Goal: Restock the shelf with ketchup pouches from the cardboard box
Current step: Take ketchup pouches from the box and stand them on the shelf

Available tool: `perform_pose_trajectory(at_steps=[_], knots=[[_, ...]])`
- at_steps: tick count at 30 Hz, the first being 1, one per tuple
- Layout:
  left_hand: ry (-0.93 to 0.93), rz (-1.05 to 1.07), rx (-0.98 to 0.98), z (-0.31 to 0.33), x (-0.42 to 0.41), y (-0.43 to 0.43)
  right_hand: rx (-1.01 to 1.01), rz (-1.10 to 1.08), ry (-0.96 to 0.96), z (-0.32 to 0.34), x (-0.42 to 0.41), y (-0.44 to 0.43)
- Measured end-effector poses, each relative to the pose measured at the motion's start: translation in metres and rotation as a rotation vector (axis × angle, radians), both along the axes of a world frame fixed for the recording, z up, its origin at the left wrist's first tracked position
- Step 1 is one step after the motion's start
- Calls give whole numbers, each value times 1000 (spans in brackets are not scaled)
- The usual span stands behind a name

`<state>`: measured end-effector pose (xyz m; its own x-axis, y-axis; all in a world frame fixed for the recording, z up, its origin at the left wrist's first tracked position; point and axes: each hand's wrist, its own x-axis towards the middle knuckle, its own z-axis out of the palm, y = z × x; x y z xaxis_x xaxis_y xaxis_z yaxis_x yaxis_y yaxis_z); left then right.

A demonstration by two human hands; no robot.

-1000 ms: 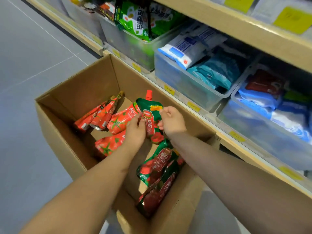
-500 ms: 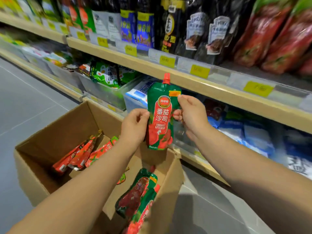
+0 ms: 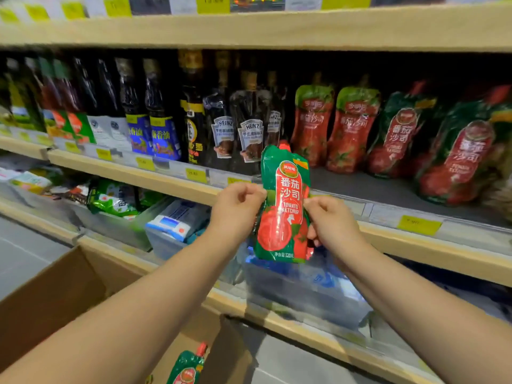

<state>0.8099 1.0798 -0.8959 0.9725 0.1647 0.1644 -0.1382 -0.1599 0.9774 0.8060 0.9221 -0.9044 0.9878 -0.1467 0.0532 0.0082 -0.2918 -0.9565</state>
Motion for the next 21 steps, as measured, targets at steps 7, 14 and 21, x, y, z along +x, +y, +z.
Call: perform_pose_trajectory(at_steps=[7, 14, 21], knots=[[-76, -78, 63, 48, 38, -70, 78, -141, -38, 46, 23, -68], [-108, -175, 75, 74, 85, -119, 155, -303, -49, 86, 59, -106], [-25, -251, 81, 57, 99, -158, 89, -371, -71, 67, 74, -125]])
